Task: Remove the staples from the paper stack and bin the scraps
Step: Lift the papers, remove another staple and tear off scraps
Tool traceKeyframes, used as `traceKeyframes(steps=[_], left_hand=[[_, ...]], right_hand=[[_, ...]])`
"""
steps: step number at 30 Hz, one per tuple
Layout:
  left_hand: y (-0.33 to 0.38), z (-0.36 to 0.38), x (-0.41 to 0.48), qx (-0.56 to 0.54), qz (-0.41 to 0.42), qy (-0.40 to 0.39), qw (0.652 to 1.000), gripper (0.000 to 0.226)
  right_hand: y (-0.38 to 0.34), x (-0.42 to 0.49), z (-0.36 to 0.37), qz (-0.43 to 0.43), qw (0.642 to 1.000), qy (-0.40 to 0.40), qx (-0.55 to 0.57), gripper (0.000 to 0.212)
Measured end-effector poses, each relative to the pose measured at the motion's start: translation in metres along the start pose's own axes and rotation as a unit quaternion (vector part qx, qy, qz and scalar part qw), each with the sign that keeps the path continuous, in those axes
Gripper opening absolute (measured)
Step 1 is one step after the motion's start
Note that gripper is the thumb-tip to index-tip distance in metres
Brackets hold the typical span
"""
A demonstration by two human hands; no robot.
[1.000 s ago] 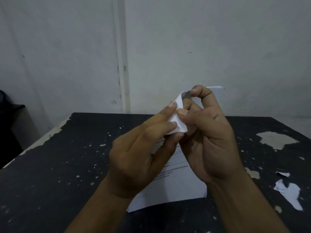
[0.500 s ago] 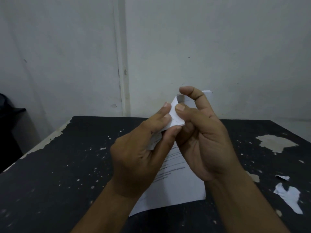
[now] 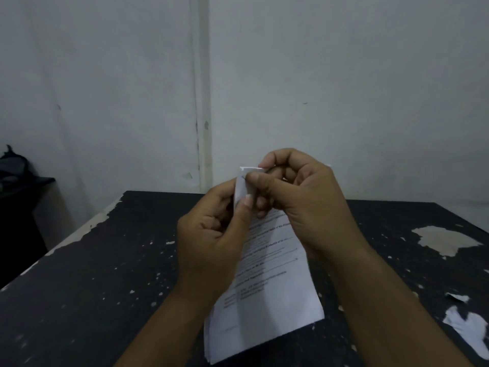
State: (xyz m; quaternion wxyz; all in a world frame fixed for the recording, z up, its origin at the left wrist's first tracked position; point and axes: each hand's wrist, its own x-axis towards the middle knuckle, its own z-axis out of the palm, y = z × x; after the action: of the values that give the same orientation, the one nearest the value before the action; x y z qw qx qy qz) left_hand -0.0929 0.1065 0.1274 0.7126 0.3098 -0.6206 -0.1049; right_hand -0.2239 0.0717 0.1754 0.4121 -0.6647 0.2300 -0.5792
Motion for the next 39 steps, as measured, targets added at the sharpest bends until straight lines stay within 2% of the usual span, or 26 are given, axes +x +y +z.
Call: traceKeyframes(steps=[7,12,14,16,18,21,22,23,26,29,33,37,39], left_hand=[[-0.025,-0.010,-0.009,-0.057,-0.182,-0.065,0.979,0.018],[-0.039,-0.010,-0.013,-0.008,-0.164,-0.022,0.986,0.020],[-0.043,-0.013,-0.008,-0.007,-0.153,0.002,0.988,0.020],[-0.049,-0.018,-0.001,-0.015,-0.142,0.017,0.990,0.019],[-0.056,-0.023,0.007,-0.009,-0.134,0.028,0.991,0.019],[-0.068,-0.029,0.014,-0.011,-0.145,0.037,0.989,0.018],[-0.071,-0.030,0.015,-0.016,-0.146,0.036,0.988,0.018],[-0.074,-0.033,0.016,-0.018,-0.145,0.037,0.989,0.018],[-0.085,-0.041,0.009,-0.030,-0.154,0.040,0.987,0.015],[-0.101,-0.047,-0.016,-0.045,-0.230,0.020,0.972,0.014],[-0.123,-0.057,-0.052,-0.026,-0.348,-0.009,0.937,0.013],[-0.135,-0.072,-0.055,0.016,-0.392,-0.004,0.920,0.014],[-0.135,-0.076,-0.052,-0.027,-0.423,0.011,0.906,0.018]], right_hand=[[0.010,0.022,0.004,0.005,0.997,0.057,-0.048,0.016],[0.026,0.024,0.000,-0.041,0.974,0.107,-0.196,0.008],[0.036,0.020,-0.009,-0.033,0.966,0.130,-0.219,0.007],[0.049,0.016,-0.020,-0.020,0.955,0.177,-0.239,0.020],[0.064,0.011,-0.030,0.005,0.941,0.224,-0.254,0.044],[0.086,0.003,-0.043,0.106,0.946,0.233,-0.201,0.075],[0.094,-0.001,-0.046,0.142,0.953,0.222,-0.153,0.074],[0.100,-0.005,-0.048,0.172,0.958,0.201,-0.110,0.064],[0.120,-0.023,-0.046,0.203,0.968,0.132,-0.069,0.021],[0.138,-0.045,-0.041,0.230,0.963,0.135,-0.043,0.017],[0.155,-0.069,-0.037,0.296,0.945,0.126,-0.064,0.012],[0.152,-0.059,-0.030,0.280,0.948,0.117,-0.096,0.011],[0.148,-0.048,-0.024,0.275,0.949,0.119,-0.097,0.011]])
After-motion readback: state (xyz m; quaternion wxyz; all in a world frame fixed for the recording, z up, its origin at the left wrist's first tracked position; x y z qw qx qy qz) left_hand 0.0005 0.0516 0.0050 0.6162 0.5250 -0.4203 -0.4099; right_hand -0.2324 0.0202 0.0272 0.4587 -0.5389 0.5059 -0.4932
